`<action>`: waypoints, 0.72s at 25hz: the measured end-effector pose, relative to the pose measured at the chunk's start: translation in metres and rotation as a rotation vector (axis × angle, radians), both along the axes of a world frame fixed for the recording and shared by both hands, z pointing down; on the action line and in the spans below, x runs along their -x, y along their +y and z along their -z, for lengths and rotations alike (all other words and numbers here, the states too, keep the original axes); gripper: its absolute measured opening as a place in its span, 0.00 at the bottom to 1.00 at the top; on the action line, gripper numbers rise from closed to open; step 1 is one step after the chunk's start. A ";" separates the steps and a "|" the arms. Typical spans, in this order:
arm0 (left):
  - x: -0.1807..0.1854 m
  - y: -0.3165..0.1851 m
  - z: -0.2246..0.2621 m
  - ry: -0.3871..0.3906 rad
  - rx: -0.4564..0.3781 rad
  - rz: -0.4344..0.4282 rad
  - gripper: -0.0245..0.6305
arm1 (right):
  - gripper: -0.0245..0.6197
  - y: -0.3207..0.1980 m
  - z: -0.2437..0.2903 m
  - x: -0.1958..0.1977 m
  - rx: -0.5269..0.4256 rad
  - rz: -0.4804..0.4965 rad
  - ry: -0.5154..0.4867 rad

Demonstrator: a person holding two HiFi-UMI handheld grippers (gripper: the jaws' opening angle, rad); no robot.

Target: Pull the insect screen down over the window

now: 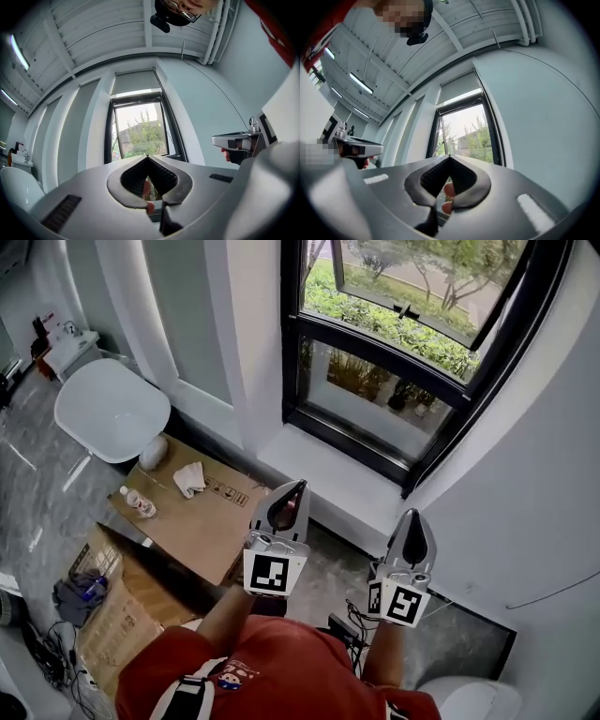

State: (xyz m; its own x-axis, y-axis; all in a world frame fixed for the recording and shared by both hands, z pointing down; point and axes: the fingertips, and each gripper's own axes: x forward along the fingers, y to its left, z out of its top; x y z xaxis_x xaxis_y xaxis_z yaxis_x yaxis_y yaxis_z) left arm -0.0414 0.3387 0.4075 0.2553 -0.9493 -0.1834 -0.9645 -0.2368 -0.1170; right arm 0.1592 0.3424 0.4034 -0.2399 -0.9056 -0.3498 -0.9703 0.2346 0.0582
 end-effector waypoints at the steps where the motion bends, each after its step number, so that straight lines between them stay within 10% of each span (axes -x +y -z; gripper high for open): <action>1: 0.005 -0.009 0.002 0.002 -0.003 -0.001 0.05 | 0.05 -0.010 0.001 0.005 0.000 -0.001 0.003; 18: 0.097 -0.185 -0.009 0.057 0.060 -0.059 0.05 | 0.05 -0.180 0.002 0.094 0.046 -0.059 0.031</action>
State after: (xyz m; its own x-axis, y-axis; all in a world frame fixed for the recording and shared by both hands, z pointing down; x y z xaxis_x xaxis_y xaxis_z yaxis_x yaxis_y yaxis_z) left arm -0.1387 0.1534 0.4166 0.3015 -0.9428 -0.1425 -0.9535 -0.2979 -0.0465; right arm 0.0653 0.1620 0.4015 -0.1963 -0.9332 -0.3009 -0.9803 0.1806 0.0794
